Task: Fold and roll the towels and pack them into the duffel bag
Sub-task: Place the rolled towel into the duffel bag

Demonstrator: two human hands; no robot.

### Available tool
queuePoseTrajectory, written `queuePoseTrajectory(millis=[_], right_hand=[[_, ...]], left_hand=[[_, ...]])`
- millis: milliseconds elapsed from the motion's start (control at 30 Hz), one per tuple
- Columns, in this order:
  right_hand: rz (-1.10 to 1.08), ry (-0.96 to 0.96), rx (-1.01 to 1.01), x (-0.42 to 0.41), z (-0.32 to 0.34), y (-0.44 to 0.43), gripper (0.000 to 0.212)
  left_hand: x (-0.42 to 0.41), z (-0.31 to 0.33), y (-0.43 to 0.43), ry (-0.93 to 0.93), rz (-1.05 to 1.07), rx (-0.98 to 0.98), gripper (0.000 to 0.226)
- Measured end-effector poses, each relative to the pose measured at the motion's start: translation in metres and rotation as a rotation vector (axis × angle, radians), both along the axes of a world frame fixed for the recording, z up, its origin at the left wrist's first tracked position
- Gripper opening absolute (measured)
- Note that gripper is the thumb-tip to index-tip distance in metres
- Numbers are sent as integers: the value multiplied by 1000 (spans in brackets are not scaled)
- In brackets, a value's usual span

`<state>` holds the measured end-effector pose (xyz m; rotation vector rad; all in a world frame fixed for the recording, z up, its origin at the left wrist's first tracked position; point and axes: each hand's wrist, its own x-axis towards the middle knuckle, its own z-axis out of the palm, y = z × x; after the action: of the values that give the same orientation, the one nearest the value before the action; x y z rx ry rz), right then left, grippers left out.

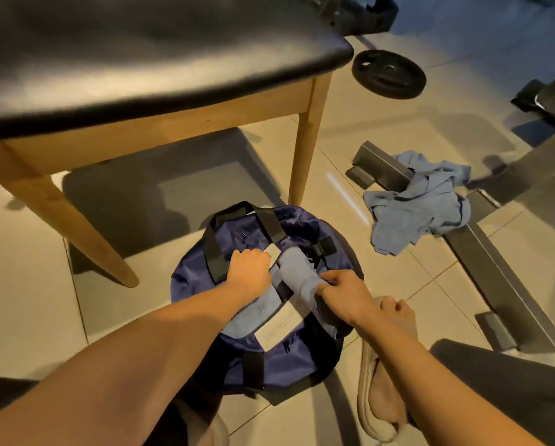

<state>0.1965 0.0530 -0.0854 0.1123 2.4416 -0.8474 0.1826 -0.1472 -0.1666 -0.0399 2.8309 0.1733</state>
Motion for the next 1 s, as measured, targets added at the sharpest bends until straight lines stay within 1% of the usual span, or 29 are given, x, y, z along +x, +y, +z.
queuePoseTrajectory(millis=[67, 133, 200, 267, 333, 400, 433, 500, 633, 667, 767, 833, 867, 933, 1000], right_hand=[[-30, 9, -19, -1, -2, -8, 35], [-46, 19, -40, 3, -5, -18, 35], [-43, 14, -75, 8, -13, -29, 34], [-50, 35, -105, 12, -22, -41, 28], [-69, 62, -148, 14, -31, -54, 24], [-91, 70, -158, 13, -37, -64, 37], [-105, 66, -146, 12, -39, -68, 41], [-134, 47, -126, 10, -43, -72, 42], [-170, 72, -115, 3, -54, -75, 33], [-178, 68, -114, 2, -57, -74, 34], [-189, 51, -118, 0, -59, -73, 36], [-166, 76, -113, 1, -58, -68, 25], [-135, 104, -102, 2, -58, -63, 18], [-44, 164, -58, 2, -57, -49, 25], [74, 190, 8, -2, -50, -36, 25]], left_hand=[[-3, 7, -11, 16, 53, 133, 19], [-9, 13, -30, 36, 171, 330, 18], [-12, 16, -51, 71, 288, 472, 21], [-12, 18, -66, 90, 348, 591, 27], [-12, 18, -71, 111, 361, 679, 22], [-10, 17, -70, 131, 358, 725, 22], [-9, 17, -69, 135, 346, 724, 22], [-8, 16, -66, 139, 296, 688, 15], [-8, 15, -62, 171, 164, 570, 5], [-8, 14, -60, 193, 98, 538, 8], [-5, 2, -52, 214, -127, 447, 46], [-1, -6, -47, 189, -184, 405, 60], [0, -8, -46, 182, -190, 385, 63], [0, -10, -43, 161, -180, 355, 63], [-3, -9, -40, 119, -153, 330, 64]])
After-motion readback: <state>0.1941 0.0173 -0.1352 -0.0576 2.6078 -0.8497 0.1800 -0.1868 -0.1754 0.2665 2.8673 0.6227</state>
